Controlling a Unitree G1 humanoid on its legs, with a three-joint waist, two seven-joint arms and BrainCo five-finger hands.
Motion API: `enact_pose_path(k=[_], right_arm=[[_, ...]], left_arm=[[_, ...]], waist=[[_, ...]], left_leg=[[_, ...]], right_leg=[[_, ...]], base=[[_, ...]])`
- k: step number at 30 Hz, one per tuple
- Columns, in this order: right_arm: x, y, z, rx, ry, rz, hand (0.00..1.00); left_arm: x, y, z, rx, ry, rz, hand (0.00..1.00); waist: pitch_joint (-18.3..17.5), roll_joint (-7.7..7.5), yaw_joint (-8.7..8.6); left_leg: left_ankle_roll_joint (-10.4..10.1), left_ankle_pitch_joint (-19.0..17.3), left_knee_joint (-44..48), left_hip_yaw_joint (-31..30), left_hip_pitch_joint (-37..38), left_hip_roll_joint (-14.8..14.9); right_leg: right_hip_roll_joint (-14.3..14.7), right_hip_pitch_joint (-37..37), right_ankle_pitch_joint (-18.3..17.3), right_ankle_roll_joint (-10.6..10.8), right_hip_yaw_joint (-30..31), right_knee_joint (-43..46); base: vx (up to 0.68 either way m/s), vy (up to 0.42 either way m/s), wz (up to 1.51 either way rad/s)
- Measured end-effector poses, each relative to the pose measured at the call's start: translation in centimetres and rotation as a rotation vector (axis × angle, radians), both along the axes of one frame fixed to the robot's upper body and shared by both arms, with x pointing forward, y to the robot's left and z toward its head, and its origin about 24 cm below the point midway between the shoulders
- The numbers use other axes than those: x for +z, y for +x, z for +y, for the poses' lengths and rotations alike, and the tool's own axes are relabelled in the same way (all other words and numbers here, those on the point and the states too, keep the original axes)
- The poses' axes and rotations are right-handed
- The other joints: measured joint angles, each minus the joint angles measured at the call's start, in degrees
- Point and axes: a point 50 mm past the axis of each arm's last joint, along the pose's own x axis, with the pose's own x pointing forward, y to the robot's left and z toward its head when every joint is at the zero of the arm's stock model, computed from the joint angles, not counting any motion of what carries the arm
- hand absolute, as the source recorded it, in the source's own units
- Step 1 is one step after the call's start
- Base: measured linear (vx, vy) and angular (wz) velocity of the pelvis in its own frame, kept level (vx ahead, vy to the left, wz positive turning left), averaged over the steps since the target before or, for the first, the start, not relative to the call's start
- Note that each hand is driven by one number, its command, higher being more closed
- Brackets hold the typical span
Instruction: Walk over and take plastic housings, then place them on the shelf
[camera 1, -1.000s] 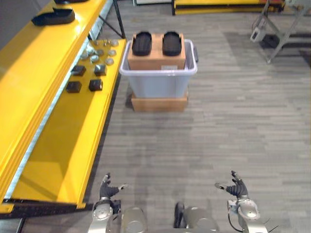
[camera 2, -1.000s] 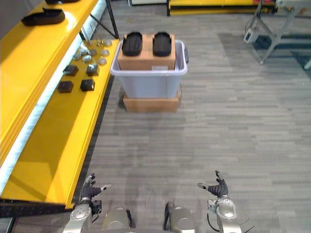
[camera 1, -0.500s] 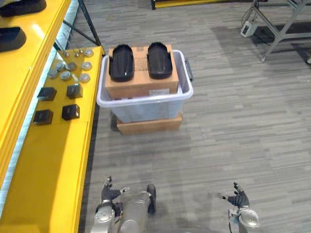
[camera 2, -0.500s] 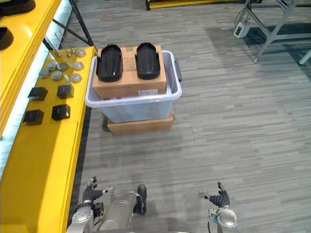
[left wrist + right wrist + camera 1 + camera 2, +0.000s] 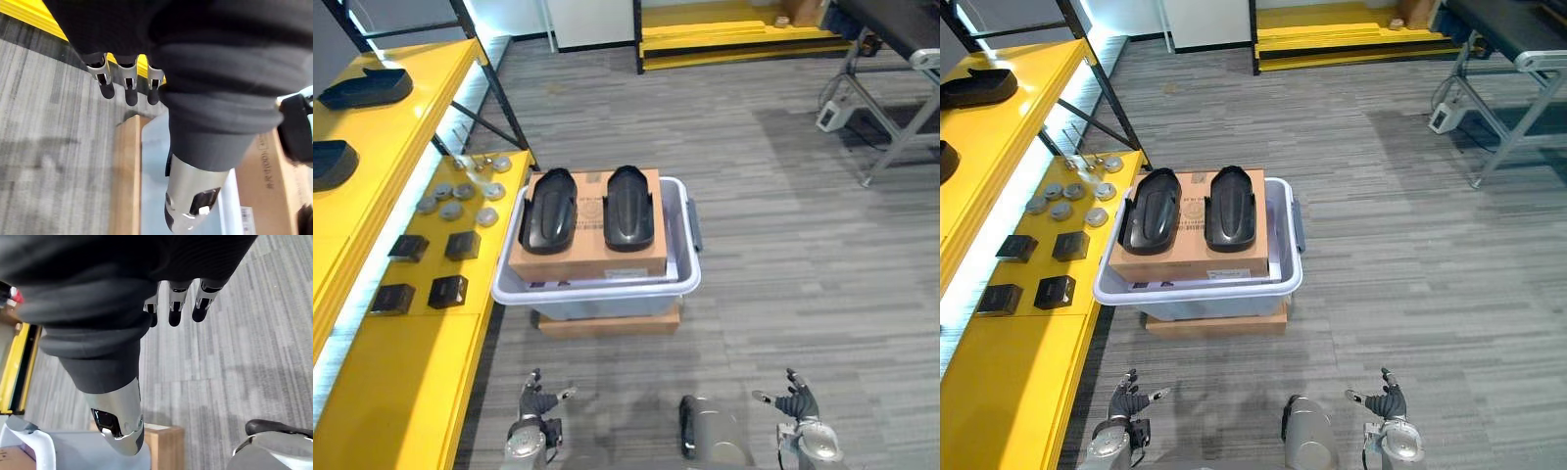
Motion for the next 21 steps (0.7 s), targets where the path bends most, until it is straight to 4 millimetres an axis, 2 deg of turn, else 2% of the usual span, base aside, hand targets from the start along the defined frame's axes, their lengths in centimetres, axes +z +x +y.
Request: enact_pose_path(k=[1, 2, 3, 4, 5, 7, 9, 13, 16, 18, 21], right_arm=[[0.0, 0.0, 0.0, -0.003, 0.001, 0.002, 0.0], [-0.1, 0.2, -0.1, -0.011, 0.002, 0.002, 0.0], [0.0, 0.3, -0.4, -0.021, -0.001, -0.002, 0.0], [0.1, 0.3, -0.6, -0.026, -0.005, -0.004, 0.0], [0.2, 0.3, -1.0, -0.03, -0.016, -0.004, 0.0], [-0.1, 0.2, -0.7, -0.038, -0.006, 0.008, 0.0], [-0.2, 0.1, -0.4, -0.044, -0.002, 0.008, 0.0], [-0.2, 0.3, -0.3, -0.043, -0.002, 0.005, 0.0], [-0.1, 0.4, -0.1, -0.044, 0.002, -0.002, 0.0], [0.5, 0.7, -0.1, -0.042, -0.005, -0.036, 0.0], [2.7, 1.9, -0.4, -0.026, -0.041, -0.156, 0.0]], left_arm=[[0.0, 0.0, 0.1, 0.004, 0.001, 0.0, 0.0], [0.0, -0.1, 0.2, 0.01, 0.002, 0.002, 0.0], [-0.1, -0.1, 0.1, 0.009, 0.0, 0.007, 0.0], [-0.1, -0.1, 0.0, 0.009, -0.002, 0.007, 0.0], [-0.2, -0.2, 0.0, 0.011, -0.003, 0.009, 0.0], [-0.2, -0.2, 0.7, 0.013, 0.012, 0.016, 0.0], [-0.2, -0.4, 1.0, 0.009, 0.023, 0.024, 0.0], [-0.4, -1.0, 1.3, 0.003, 0.031, 0.044, 0.0], [-0.6, -1.4, 1.2, -0.021, 0.038, 0.062, 0.0], [-0.7, -1.8, 1.3, -0.022, 0.04, 0.073, 0.0], [-0.9, -2.6, 1.6, -0.021, 0.042, 0.094, 0.0]], waist=[[0.0, 0.06, 0.11], [-0.1, 0.18, 0.26], [-0.4, 0.6, 0.12], [-0.6, 1.0, 0.02], [-1.2, 2.69, 0.0], [-2.0, 0.7, -0.07], [-2.4, -0.16, -0.03], [-3.0, 0.2, -0.04], [-3.2, 0.29, -0.14], [-3.5, 0.43, -0.2], [-4.5, -0.08, -0.43]], left_leg=[[0.0, 0.1, -3.6, 0.0, -0.1, -0.3], [0.0, 0.4, -11.6, -1.0, 0.0, -1.3], [0.0, 3.0, -19.4, -3.1, 0.0, -2.4], [0.6, 6.1, -22.5, -4.0, 0.3, -2.8], [-0.2, 12.5, -25.3, -5.4, 0.1, -3.0], [-0.2, 11.5, -28.0, -4.9, 2.2, -5.2], [0.6, 12.0, -30.6, -4.0, 3.8, -6.9], [1.9, 14.2, -36.8, -3.2, 7.2, -9.4], [1.8, 15.8, -40.9, -3.3, 8.3, -9.9], [1.5, 16.1, -42.0, -3.2, 8.5, -9.9], [1.3, 16.3, -43.2, -3.1, 8.9, -9.9]], right_leg=[[-0.1, 0.2, 0.1, 0.1, 0.3, -0.4], [-0.3, 0.7, 0.2, 0.3, 0.9, -0.7], [-0.6, 0.7, 0.2, 0.9, 1.3, -0.7], [-0.5, 0.6, 0.0, 1.4, 1.6, -0.7], [0.2, 0.6, -0.5, 2.6, 2.5, -0.7], [-1.7, 0.9, -0.5, 4.6, 4.3, -1.6], [-3.2, 1.8, -0.1, 5.5, 4.8, -3.3], [-5.2, 2.0, 0.1, 7.1, 5.7, -4.6], [-5.0, 1.5, 0.3, 7.5, 5.7, -5.3], [-4.8, 1.4, 0.3, 7.5, 5.7, -5.8], [-4.6, 1.7, 0.6, 7.6, 5.7, -7.1]], base=[[0.16, 0.047, -0.17], [0.26, 0.139, -0.23], [0.26, 0.172, -0.23], [0.22, 0.181, -0.21], [0.15, 0.156, -0.17], [0.15, 0.18, -0.15], [0.08, 0.165, -0.09], [0.01, 0.109, -0.06], [0.0, 0.0, 0.0], [0.02, -0.003, -0.01], [0.08, -0.01, -0.03]])
